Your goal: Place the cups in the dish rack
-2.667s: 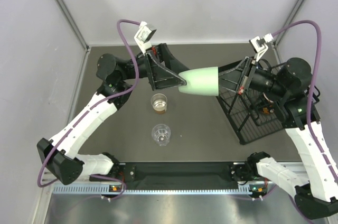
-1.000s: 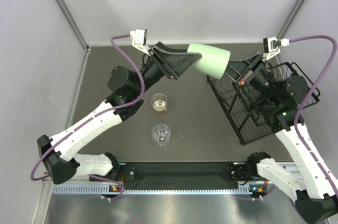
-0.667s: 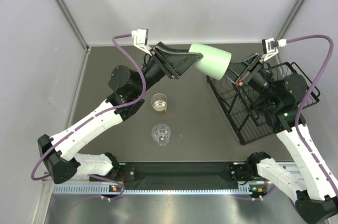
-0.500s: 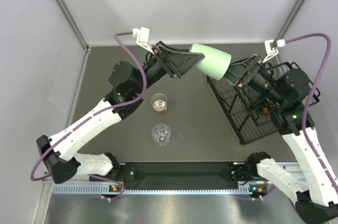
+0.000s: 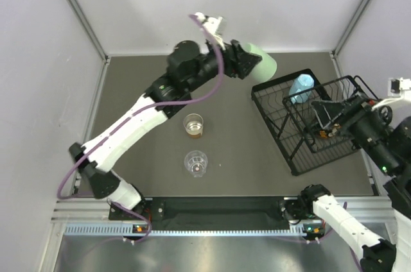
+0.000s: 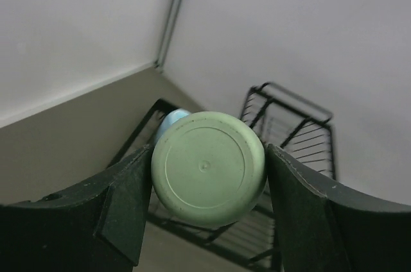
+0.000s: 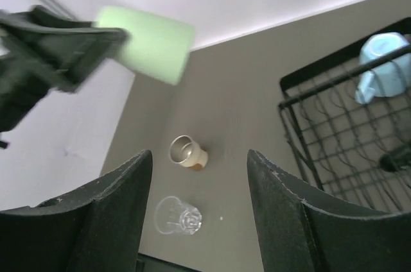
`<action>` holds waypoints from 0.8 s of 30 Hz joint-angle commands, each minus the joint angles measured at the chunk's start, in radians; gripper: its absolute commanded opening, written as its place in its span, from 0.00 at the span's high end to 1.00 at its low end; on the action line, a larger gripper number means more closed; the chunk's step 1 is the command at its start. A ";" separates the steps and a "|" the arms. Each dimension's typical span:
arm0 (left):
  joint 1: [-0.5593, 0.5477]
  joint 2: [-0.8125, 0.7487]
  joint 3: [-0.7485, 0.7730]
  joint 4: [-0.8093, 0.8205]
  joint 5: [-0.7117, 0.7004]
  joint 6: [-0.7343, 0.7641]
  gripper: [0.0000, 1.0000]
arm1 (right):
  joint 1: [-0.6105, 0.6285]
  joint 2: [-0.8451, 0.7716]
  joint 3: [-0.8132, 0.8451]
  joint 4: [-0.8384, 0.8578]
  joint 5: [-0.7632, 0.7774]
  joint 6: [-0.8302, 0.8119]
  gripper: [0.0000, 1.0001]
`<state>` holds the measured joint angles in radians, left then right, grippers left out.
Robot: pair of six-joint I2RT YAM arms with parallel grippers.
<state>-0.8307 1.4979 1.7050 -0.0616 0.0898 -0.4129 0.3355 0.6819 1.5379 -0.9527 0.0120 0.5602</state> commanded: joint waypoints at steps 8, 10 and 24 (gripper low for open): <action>-0.033 0.409 0.223 -0.075 -0.174 0.377 1.00 | 0.003 -0.027 0.146 -0.273 0.157 0.027 0.39; -0.033 0.490 0.283 -0.081 -0.171 0.388 1.00 | 0.019 -0.035 0.175 -0.310 0.177 0.049 0.39; -0.015 0.663 0.278 0.089 0.342 0.372 1.00 | 0.246 -0.148 0.219 -0.440 0.442 0.257 0.41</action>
<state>-0.8513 2.1620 1.9694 -0.1177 0.2512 -0.0383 0.5476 0.5430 1.7432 -1.3361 0.3729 0.7605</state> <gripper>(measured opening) 0.710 0.593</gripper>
